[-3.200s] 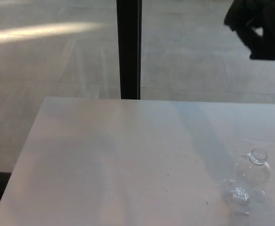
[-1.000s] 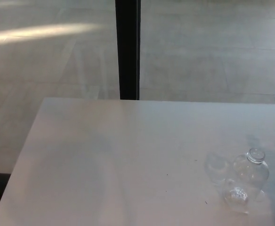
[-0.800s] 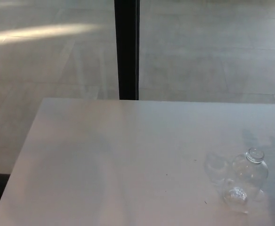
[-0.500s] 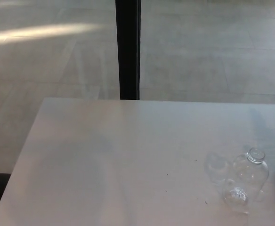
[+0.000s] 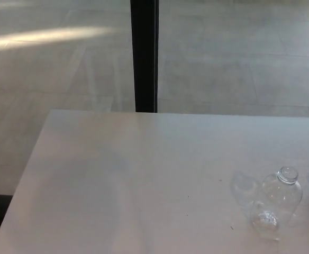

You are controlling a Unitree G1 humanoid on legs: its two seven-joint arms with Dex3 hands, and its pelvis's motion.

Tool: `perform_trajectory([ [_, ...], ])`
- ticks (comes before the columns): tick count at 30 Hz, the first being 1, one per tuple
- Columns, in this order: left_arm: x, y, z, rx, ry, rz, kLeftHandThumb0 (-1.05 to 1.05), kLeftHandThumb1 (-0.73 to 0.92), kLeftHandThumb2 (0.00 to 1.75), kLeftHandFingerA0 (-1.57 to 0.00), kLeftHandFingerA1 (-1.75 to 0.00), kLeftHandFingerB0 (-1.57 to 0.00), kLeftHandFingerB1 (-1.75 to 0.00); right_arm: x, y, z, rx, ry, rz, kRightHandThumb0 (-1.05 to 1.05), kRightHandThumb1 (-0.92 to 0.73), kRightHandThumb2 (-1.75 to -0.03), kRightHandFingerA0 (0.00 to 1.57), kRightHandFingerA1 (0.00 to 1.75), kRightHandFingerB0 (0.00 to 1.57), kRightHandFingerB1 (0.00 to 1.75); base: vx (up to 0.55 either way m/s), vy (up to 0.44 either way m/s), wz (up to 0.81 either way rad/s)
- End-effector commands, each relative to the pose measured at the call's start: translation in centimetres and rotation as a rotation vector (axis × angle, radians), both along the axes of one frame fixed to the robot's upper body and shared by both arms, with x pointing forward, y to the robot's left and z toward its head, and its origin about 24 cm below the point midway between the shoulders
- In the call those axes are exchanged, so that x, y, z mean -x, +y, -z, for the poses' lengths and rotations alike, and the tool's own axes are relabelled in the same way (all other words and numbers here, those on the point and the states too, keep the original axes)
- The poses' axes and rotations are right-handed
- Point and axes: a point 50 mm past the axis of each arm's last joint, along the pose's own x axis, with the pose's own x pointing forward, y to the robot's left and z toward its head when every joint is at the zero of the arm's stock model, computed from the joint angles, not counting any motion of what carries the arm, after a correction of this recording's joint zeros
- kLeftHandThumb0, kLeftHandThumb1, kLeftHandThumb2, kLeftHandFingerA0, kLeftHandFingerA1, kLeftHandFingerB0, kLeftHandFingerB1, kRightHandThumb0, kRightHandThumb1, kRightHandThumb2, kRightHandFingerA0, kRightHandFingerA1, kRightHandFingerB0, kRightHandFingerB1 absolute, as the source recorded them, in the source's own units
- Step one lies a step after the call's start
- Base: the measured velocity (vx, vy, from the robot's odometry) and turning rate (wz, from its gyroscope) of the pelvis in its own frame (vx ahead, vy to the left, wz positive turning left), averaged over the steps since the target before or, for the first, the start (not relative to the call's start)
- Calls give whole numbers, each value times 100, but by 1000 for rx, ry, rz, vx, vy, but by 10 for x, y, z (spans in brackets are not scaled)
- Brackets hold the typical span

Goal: The robot uses its right hand to grab and lift the lid of the spray bottle kept in the middle of the desk and places the lid on the right side of the bottle

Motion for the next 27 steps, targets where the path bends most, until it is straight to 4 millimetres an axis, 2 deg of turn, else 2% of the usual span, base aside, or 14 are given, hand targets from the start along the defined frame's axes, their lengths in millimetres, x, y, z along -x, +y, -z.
perform_trajectory([
  [1,-1,6,-5,-2,-27,-31,-62,69,61,-72,-60,-64,-45,78,-57,89,-326,-60,472,-89,-72,-57,0,108,6,114,0,0,0],
  [2,1,6,-5,7,-30,-39,-60,69,61,-71,-59,-63,-46,91,-62,113,-380,-54,563,-88,-48,-98,17,86,28,88,0,0,0],
  [4,3,6,-4,9,-24,-41,-61,70,61,-71,-58,-62,-45,109,-62,145,-474,-8,673,-91,-46,-97,17,87,27,90,0,0,0],
  [5,3,7,-4,14,-24,-49,-61,69,61,-71,-59,-62,-46,114,-59,152,-511,4,690,-60,-45,-108,21,80,6,70,0,0,0],
  [6,5,7,-4,19,-24,-57,-61,70,61,-70,-57,-60,-46,120,-54,167,-554,39,752,-75,-60,-59,15,114,16,110,0,0,0],
  [8,6,7,-3,25,-26,-69,-62,70,61,-70,-58,-60,-46,126,-50,184,-616,31,790,-74,-44,-90,35,97,32,92,0,0,0],
  [11,7,9,-3,33,-29,-88,-62,70,61,-69,-60,-59,-48,132,-41,206,-667,79,789,-74,-64,-63,19,119,15,114,0,0,0],
  [14,8,9,-2,51,-34,-116,-65,68,60,-67,-59,-58,-48,135,-29,223,-817,-14,809,-57,-44,-83,49,143,28,121,0,0,0],
  [20,9,9,0,64,-13,-153,-65,69,61,-69,-57,-55,-46,131,-16,241,-978,-39,810,-48,-38,-81,73,126,53,114,0,0,0],
  [22,9,9,1,79,-18,-170,-62,70,61,-69,-57,-54,-46,131,-10,243,-1009,-49,753,-57,-42,-82,47,126,49,121,0,0,0],
  [23,9,9,1,86,-16,-179,-62,70,61,-70,-57,-54,-45,131,-10,242,-1010,-41,749,-58,-42,-82,21,133,16,123,0,0,0],
  [25,10,9,2,96,-14,-193,-62,70,61,-70,-57,-54,-45,131,-10,242,-1011,-29,743,-58,-42,-82,21,133,16,123,0,0,0],
  [26,13,9,5,104,16,-248,-58,69,61,-72,-59,-59,-49,130,-8,242,-1006,-4,732,-73,-31,-90,37,89,21,77,0,0,0],
  [27,14,9,7,104,40,-265,-58,69,61,-72,-59,-59,-49,129,-8,243,-1003,11,730,-73,-31,-90,37,89,21,77,0,0,0],
])
